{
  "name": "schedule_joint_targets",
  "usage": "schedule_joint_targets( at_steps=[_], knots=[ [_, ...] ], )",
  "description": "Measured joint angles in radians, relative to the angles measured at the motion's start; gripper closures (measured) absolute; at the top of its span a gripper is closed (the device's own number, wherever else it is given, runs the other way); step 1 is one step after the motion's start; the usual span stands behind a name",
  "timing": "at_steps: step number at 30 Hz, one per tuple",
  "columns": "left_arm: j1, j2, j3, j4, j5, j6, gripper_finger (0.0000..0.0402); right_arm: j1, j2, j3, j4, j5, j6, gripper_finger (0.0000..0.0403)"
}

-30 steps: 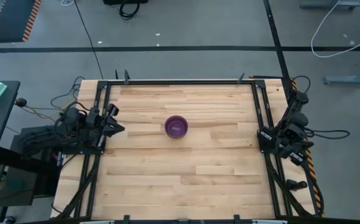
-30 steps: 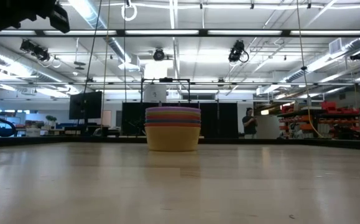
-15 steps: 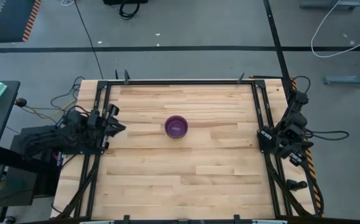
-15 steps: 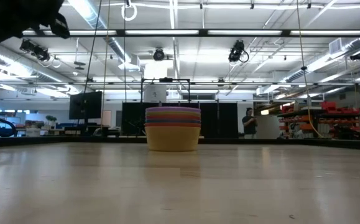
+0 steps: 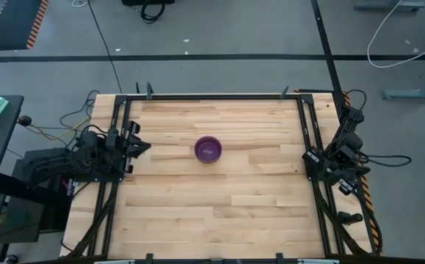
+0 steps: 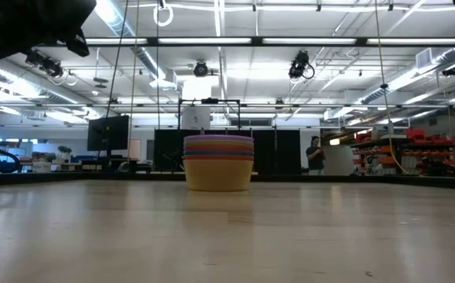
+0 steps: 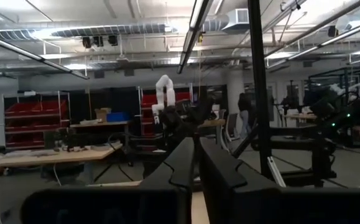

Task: Nest bowls inside each other
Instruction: Return To Home Position

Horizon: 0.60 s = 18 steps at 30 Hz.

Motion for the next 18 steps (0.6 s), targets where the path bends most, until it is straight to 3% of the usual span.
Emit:
schedule_joint_targets(
  at_steps=[18],
  knots=[
    [0.0, 0.0, -0.02, -0.003, -0.067, 0.029, 0.0378, 0.0, 0.0, 0.0, -0.009, 0.001, -0.004, 0.0341]
  ],
)
